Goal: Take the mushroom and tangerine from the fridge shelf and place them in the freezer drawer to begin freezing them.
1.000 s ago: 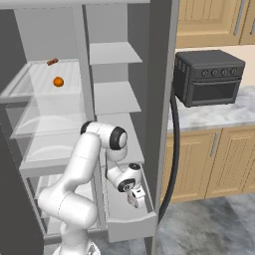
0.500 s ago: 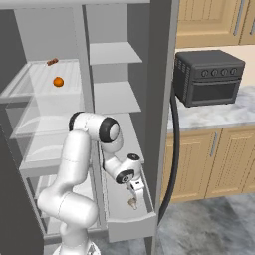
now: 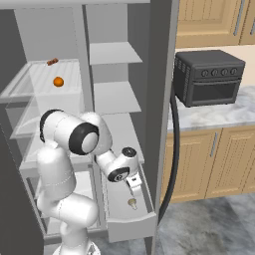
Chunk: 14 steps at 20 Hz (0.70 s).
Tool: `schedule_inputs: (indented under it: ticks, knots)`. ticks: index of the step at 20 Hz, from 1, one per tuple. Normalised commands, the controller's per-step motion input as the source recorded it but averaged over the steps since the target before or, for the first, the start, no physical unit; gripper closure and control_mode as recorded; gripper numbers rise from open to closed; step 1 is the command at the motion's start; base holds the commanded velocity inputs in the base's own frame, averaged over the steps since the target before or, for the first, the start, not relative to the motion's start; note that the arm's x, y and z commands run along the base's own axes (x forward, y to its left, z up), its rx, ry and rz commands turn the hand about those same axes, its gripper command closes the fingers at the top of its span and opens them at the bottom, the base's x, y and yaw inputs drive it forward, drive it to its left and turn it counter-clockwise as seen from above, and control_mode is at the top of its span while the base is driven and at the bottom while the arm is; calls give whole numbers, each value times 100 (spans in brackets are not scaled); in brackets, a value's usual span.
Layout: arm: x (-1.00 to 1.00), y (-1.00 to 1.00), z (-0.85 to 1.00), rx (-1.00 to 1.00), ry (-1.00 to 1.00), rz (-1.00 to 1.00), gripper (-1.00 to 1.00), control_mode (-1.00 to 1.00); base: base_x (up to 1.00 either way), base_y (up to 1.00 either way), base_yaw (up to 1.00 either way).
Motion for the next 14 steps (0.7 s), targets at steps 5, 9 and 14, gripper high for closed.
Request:
schedule_inputs:
  ticks: [5, 9, 14]
  knots:
    - [-73, 10, 100, 0, -24, 0, -100, -100, 0, 0, 0]
    - [-72, 23, 100, -1, -19, 3, -100, -100, 0, 0, 0]
    - [-75, 29, 100, -9, -8, 10, -100, -100, 0, 0, 0]
